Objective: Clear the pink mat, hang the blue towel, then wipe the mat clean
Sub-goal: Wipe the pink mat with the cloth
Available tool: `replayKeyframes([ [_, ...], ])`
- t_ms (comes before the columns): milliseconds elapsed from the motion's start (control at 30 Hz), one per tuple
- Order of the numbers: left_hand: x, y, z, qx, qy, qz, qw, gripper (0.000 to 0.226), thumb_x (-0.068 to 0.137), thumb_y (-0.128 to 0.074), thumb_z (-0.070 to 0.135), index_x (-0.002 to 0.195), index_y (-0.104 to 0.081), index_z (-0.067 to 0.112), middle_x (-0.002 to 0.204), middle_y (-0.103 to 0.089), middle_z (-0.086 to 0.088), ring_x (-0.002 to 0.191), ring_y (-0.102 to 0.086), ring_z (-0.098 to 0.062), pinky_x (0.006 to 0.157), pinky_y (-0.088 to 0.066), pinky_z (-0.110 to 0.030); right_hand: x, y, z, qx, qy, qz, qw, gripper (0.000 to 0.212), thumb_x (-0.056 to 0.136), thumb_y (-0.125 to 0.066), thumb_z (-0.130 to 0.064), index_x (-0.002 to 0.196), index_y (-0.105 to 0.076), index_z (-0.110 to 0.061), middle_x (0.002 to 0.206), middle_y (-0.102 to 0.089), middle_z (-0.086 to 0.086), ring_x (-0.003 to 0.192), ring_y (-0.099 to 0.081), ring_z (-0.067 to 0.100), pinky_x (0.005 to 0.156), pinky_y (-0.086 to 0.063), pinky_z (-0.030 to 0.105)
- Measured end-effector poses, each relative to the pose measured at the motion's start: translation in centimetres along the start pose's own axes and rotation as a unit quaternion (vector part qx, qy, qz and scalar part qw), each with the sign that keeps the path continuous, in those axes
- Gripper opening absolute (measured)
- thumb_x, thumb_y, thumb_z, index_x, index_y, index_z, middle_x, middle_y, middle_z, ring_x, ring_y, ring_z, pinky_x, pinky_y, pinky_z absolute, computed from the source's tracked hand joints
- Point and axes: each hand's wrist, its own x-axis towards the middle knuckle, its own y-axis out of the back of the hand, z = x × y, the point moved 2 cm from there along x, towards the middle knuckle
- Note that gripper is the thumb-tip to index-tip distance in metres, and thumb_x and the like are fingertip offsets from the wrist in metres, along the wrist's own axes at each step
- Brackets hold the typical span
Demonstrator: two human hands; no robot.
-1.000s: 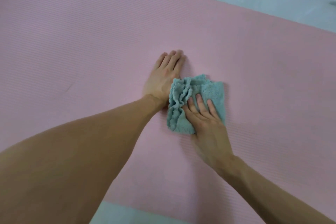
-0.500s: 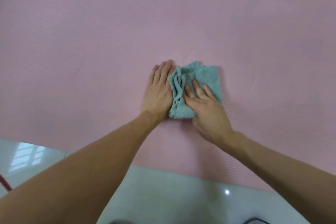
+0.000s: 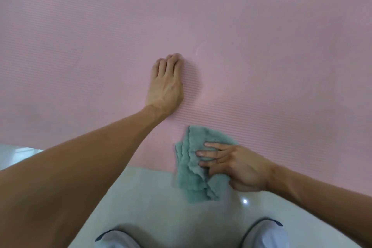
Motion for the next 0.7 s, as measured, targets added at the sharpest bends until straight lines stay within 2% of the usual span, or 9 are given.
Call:
replayKeyframes([
  [100, 1.6, 0.5, 0.6, 0.000, -0.048, 0.020, 0.999, 0.042, 0.081, -0.036, 0.000, 0.118, -0.056, 0.000, 0.121, -0.055, -0.017, 0.108, -0.052, -0.036, 0.102, -0.029, -0.042, -0.4, 2.5, 1.3, 0.000, -0.045, -0.024, 0.999, 0.035, 0.066, -0.061, -0.011, 0.097, -0.075, -0.014, 0.113, -0.072, 0.002, 0.118, -0.061, 0.016, 0.103, -0.046, 0.039],
  [167, 3.2, 0.6, 1.5, 0.003, -0.074, 0.029, 0.997, 0.042, 0.081, -0.039, 0.000, 0.118, -0.057, -0.001, 0.121, -0.056, -0.017, 0.108, -0.054, -0.036, 0.102, -0.030, -0.041, -0.2, 4.9, 2.2, 0.040, -0.170, 0.033, 0.984, 0.028, 0.069, -0.050, -0.028, 0.081, -0.071, -0.012, 0.086, -0.073, 0.002, 0.090, -0.068, 0.021, 0.081, -0.053, 0.038],
  [233, 5.1, 0.7, 3.0, 0.001, -0.068, 0.021, 0.997, 0.047, 0.082, -0.040, 0.001, 0.127, -0.053, -0.001, 0.134, -0.052, -0.017, 0.120, -0.049, -0.035, 0.109, -0.027, -0.040, 0.1, 7.6, 3.4, 0.138, -0.300, 0.130, 0.935, 0.026, 0.062, -0.051, -0.028, 0.067, -0.064, -0.006, 0.064, -0.064, 0.005, 0.066, -0.063, 0.021, 0.065, -0.051, 0.037],
  [300, 7.3, 0.6, 4.8, -0.012, -0.053, -0.020, 0.998, 0.054, 0.088, -0.037, 0.006, 0.142, -0.040, 0.000, 0.152, -0.036, -0.015, 0.138, -0.034, -0.032, 0.118, -0.017, -0.041, -0.1, 10.2, 5.3, 0.257, -0.393, 0.258, 0.844, 0.009, 0.063, -0.060, -0.016, 0.056, -0.059, -0.009, 0.054, -0.051, -0.001, 0.054, -0.048, 0.013, 0.054, -0.041, 0.031],
  [333, 8.4, 0.3, 5.7, -0.012, -0.049, -0.049, 0.998, 0.056, 0.093, -0.034, 0.009, 0.148, -0.029, 0.002, 0.158, -0.024, -0.013, 0.145, -0.023, -0.029, 0.121, -0.011, -0.041, -0.3, 11.5, 6.4, 0.288, -0.424, 0.318, 0.797, 0.014, 0.068, -0.063, -0.009, 0.055, -0.058, -0.013, 0.053, -0.049, -0.004, 0.053, -0.045, 0.012, 0.052, -0.036, 0.028],
  [400, 10.3, -0.6, 7.1, 0.023, -0.051, -0.097, 0.994, 0.058, 0.100, -0.028, 0.020, 0.153, -0.010, 0.004, 0.163, -0.005, -0.009, 0.150, -0.006, -0.024, 0.122, -0.001, -0.041, -1.0, 14.1, 8.6, 0.327, -0.453, 0.407, 0.723, 0.018, 0.075, -0.064, -0.005, 0.060, -0.060, -0.014, 0.058, -0.055, 0.000, 0.056, -0.051, 0.015, 0.056, -0.038, 0.028],
  [500, 11.0, -2.2, 8.4, 0.051, -0.048, -0.105, 0.992, 0.063, 0.101, -0.022, 0.033, 0.154, -0.002, 0.004, 0.163, -0.002, -0.010, 0.150, 0.001, -0.025, 0.122, 0.000, -0.046, -1.9, 17.4, 11.2, 0.405, -0.454, 0.483, 0.630, 0.003, 0.081, -0.063, -0.006, 0.081, -0.065, -0.009, 0.076, -0.067, 0.010, 0.060, -0.064, 0.020, 0.059, -0.051, 0.031],
  [600, 10.8, -3.0, 8.5, 0.041, -0.033, -0.067, 0.996, 0.064, 0.096, -0.010, 0.032, 0.154, -0.011, 0.002, 0.162, -0.013, -0.012, 0.150, -0.008, -0.027, 0.121, -0.004, -0.047, -2.0, 20.4, 13.8, 0.485, -0.442, 0.471, 0.590, 0.014, 0.087, -0.064, -0.010, 0.100, -0.068, -0.011, 0.088, -0.074, 0.006, 0.070, -0.072, 0.020, 0.057, -0.059, 0.036],
  [700, 11.2, -2.9, 8.6, 0.006, -0.030, -0.019, 0.999, 0.058, 0.097, -0.030, 0.030, 0.148, -0.033, 0.002, 0.154, -0.034, -0.013, 0.144, -0.028, -0.029, 0.120, -0.016, -0.048, -1.3, 24.7, 16.0, 0.525, -0.403, 0.452, 0.598, 0.013, 0.089, -0.066, -0.016, 0.101, -0.069, -0.014, 0.092, -0.076, 0.003, 0.079, -0.074, 0.017, 0.057, -0.060, 0.035],
])
